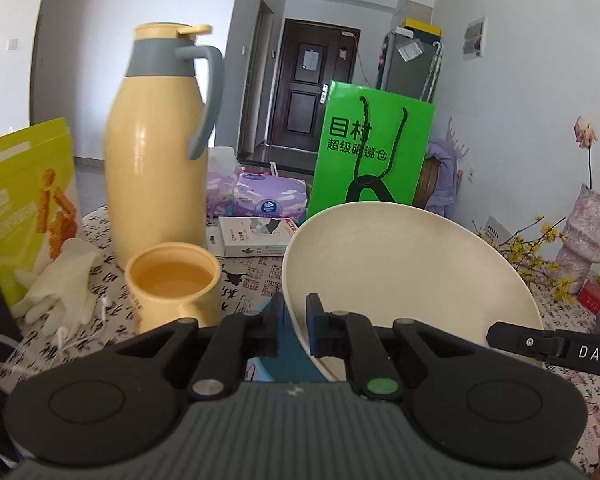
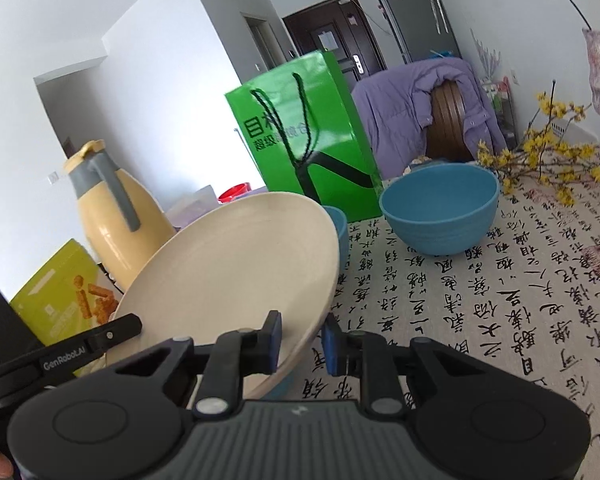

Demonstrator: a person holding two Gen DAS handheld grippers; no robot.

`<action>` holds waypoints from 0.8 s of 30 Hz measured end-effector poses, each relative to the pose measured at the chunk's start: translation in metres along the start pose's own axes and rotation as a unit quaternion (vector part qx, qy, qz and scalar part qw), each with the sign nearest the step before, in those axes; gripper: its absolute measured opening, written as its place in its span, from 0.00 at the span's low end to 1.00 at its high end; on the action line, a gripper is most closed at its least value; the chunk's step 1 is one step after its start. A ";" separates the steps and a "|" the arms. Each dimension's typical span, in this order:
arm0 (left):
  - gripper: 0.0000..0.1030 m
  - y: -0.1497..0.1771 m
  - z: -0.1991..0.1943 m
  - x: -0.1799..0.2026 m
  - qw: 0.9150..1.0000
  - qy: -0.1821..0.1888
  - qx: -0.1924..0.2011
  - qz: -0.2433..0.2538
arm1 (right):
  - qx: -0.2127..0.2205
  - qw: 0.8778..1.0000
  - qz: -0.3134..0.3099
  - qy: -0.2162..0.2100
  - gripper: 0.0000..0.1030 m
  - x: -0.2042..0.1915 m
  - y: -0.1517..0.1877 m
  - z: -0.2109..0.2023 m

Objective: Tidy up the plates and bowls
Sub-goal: 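Grasp the cream plate on the blue bowl with the left tool while the right tool grasps it too, then carry the cream plate to the plate stack and lower it on top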

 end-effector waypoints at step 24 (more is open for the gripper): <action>0.11 0.195 -0.165 -0.037 0.998 -0.020 -0.038 -0.037 | -0.057 0.996 -0.057 -0.024 0.20 -0.038 0.204 -0.126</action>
Point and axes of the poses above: each gripper's, at about its wrist camera, not at the fingertips, and z roughly the way its jaws point, x to its right, y to its underside, the point moved 8 cm from there along z, roughly the way its jaws point, and after that the axes turned 8 degrees about -x, right-handed, at the moved point
